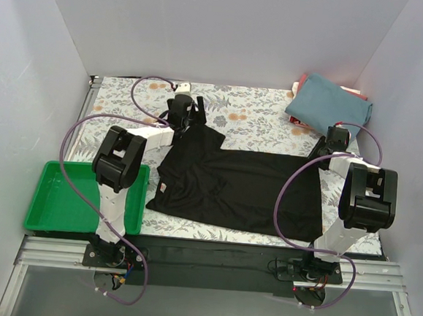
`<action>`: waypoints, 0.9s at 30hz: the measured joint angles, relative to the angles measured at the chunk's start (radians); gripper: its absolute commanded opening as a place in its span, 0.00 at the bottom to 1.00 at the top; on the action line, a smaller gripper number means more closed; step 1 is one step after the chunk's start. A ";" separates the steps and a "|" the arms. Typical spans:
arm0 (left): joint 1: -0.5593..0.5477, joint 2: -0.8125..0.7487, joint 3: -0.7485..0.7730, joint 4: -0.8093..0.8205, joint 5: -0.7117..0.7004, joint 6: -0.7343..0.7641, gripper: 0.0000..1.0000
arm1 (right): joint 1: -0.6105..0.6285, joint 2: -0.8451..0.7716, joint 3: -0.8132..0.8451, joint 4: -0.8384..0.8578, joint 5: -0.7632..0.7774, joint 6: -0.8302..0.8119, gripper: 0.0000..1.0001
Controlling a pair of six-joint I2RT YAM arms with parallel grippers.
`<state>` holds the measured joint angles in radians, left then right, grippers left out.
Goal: Fold and stack the t-shirts
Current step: Fold the tshirt
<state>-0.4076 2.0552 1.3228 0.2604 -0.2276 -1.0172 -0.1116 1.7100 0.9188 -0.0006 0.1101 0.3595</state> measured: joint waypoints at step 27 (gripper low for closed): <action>0.001 0.219 0.214 -0.081 -0.016 0.075 0.67 | 0.000 0.025 0.001 0.014 -0.010 0.000 0.09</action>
<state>-0.4068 2.2742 1.5368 0.1795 -0.2432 -0.9421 -0.1116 1.7348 0.9195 0.0139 0.1005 0.3595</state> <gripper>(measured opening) 0.672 0.095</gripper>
